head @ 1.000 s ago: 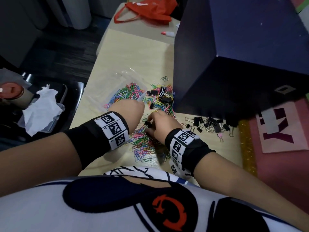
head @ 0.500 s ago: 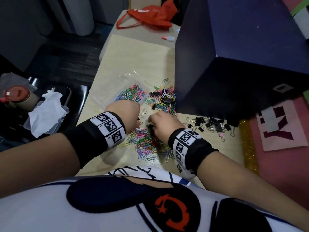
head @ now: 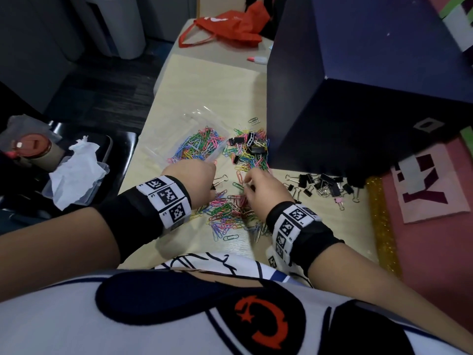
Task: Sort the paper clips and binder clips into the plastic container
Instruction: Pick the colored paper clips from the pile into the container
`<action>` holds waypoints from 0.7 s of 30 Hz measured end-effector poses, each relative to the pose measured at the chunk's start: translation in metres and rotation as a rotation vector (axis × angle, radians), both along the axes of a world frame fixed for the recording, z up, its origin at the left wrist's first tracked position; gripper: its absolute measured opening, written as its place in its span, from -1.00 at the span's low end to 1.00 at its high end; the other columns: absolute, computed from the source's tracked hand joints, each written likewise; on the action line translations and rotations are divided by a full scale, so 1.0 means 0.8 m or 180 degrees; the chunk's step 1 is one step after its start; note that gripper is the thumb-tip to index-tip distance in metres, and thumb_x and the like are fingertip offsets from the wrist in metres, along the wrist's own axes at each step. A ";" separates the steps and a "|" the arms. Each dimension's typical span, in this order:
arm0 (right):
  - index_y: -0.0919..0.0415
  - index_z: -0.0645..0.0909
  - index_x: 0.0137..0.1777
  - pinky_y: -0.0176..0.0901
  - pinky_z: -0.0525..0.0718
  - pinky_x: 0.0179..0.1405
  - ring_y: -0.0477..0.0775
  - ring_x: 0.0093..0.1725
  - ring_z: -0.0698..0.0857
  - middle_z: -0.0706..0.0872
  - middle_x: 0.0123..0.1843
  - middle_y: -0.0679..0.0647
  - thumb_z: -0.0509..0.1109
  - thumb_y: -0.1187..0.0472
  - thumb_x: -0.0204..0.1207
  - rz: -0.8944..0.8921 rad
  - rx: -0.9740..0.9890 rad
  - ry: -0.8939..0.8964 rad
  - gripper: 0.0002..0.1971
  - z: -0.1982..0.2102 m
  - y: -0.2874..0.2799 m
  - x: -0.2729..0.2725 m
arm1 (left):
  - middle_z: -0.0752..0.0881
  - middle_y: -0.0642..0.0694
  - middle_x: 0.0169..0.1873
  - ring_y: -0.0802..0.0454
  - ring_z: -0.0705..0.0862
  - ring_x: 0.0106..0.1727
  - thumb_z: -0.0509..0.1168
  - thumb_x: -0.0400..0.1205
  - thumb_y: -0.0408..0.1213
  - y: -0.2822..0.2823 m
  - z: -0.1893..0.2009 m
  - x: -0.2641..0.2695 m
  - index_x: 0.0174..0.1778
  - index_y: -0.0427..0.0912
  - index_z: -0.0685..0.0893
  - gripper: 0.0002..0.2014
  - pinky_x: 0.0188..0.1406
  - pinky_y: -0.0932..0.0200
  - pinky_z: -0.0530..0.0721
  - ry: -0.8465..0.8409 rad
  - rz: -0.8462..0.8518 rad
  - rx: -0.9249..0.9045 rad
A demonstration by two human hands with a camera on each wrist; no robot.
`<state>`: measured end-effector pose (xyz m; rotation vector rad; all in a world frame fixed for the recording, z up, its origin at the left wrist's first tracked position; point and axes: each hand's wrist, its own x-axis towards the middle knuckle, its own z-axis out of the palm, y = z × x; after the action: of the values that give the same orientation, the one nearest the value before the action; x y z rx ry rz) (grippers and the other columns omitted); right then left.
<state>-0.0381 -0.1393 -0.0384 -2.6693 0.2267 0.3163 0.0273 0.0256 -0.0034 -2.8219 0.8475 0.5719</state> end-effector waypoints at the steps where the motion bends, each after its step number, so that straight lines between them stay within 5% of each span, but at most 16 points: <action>1: 0.07 0.47 0.07 -0.05 0.59 -0.06 0.11 -0.03 0.62 0.60 0.06 0.04 0.24 0.16 0.63 -0.0217 0.0109 -0.0134 -0.94 0.000 -0.007 -0.005 | 0.42 0.00 -0.45 -0.10 0.54 -0.29 0.25 0.60 -0.01 -0.004 0.002 -0.001 -0.11 -0.14 0.40 -0.73 -0.34 0.07 0.57 0.0008 -0.0067 0.0034; 7: 0.02 0.57 -0.12 -0.28 0.41 -0.08 0.02 -0.01 0.60 0.64 0.00 -0.02 0.40 0.18 0.52 -0.0726 0.0279 0.0002 -0.94 0.009 -0.048 -0.031 | 0.46 -0.03 -0.46 0.03 0.45 -0.45 0.24 0.61 -0.01 -0.053 0.013 -0.004 -0.15 -0.18 0.48 -0.73 -0.45 0.14 0.46 0.0112 -0.0424 -0.0084; 10: 0.06 0.67 -0.03 -0.32 0.44 -0.09 -0.01 -0.03 0.62 0.69 0.04 -0.03 0.35 0.22 0.56 -0.0919 0.0268 0.0011 -0.92 0.013 -0.060 -0.039 | 0.50 -0.04 -0.43 -0.07 0.51 -0.34 0.23 0.60 0.01 -0.078 0.018 -0.007 -0.16 -0.17 0.49 -0.71 -0.15 -0.01 0.58 0.0042 -0.0584 -0.0157; 14: 0.04 0.59 0.05 -0.23 0.53 -0.26 0.06 -0.19 0.66 0.74 -0.14 0.04 0.31 0.16 0.60 -0.1291 0.0368 -0.0118 -0.92 0.021 -0.074 -0.051 | 0.64 -0.11 -0.27 -0.10 0.57 -0.25 0.31 0.56 -0.02 -0.108 0.024 -0.010 -0.11 -0.20 0.53 -0.72 -0.33 0.11 0.51 0.0212 -0.0562 -0.0523; 17: 0.04 0.54 0.05 -0.26 0.44 -0.42 0.06 -0.22 0.67 0.70 -0.26 -0.05 0.33 0.12 0.60 -0.1577 0.0435 -0.0189 -0.91 0.023 -0.088 -0.059 | 0.70 -0.10 -0.17 -0.10 0.64 -0.14 0.39 0.53 -0.04 -0.129 0.023 -0.007 0.10 -0.19 0.59 -0.65 -0.17 0.05 0.66 0.0411 -0.0271 -0.1204; 19: 0.06 0.55 0.13 -0.26 0.43 -0.35 0.05 -0.13 0.68 0.69 -0.14 -0.06 0.29 0.13 0.63 -0.1852 0.0305 -0.0329 -0.87 0.024 -0.098 -0.060 | 0.76 -0.08 -0.01 -0.06 0.70 0.03 0.40 0.55 -0.10 -0.141 0.022 -0.008 0.37 -0.16 0.51 -0.51 0.07 0.05 0.69 0.0726 0.0029 -0.1744; 21: 0.06 0.52 0.30 -0.24 0.48 -0.18 0.08 0.03 0.68 0.62 0.21 0.04 0.23 0.12 0.66 -0.2177 0.0108 -0.0407 -0.75 0.025 -0.105 -0.062 | 0.73 -0.04 0.18 0.01 0.69 0.19 0.35 0.59 -0.20 -0.147 0.021 -0.011 0.55 -0.13 0.34 -0.40 0.24 0.15 0.62 0.1099 0.0218 -0.2081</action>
<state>-0.0879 -0.2234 -0.0186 -2.3847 1.0389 -0.0685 0.0188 -0.0916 0.0134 -3.4000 1.1817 0.9638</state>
